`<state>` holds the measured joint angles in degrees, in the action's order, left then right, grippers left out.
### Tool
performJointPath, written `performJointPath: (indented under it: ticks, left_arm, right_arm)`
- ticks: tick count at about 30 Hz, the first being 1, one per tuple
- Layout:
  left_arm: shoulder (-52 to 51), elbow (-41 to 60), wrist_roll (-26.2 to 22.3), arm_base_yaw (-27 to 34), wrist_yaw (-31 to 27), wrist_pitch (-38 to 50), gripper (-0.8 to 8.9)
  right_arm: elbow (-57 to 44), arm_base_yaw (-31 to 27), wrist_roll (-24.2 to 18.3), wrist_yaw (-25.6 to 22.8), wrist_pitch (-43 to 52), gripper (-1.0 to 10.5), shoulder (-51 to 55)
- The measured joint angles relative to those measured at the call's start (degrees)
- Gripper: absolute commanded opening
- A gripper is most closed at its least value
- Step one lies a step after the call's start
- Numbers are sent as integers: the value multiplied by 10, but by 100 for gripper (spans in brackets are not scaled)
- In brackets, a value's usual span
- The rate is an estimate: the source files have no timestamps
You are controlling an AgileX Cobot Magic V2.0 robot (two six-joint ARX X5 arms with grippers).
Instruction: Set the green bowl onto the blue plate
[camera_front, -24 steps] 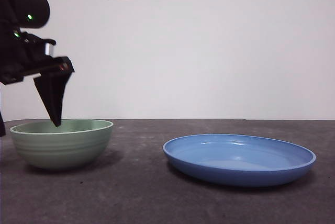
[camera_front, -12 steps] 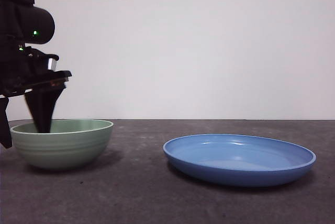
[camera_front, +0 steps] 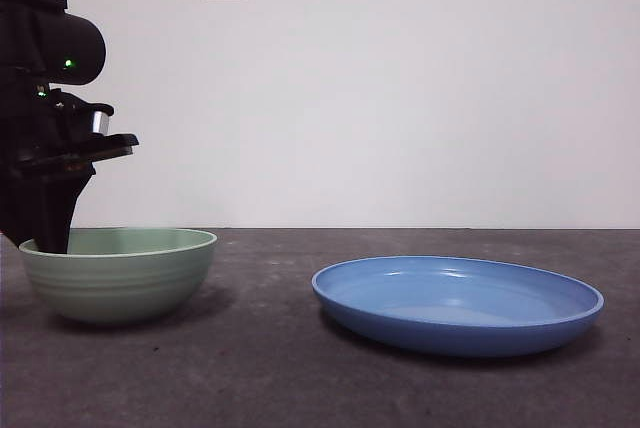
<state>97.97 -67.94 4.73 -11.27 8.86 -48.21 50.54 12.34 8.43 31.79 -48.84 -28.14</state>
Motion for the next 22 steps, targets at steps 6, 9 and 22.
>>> performJointPath:
  ticks: [6, 9, 22]
  left_arm:
    - [0, -53, 6, -11, -2, -45, 7]
    - [0, -100, 12, -38, -2, -78, 8]
    - [35, -227, 58, -201, -1, -82, 9]
  right_arm:
    - [0, 0, 0, 0, 0, 653, 0]
    - [0, 0, 0, 0, 0, 653, 0]
    - [0, 0, 0, 0, 0, 653, 0]
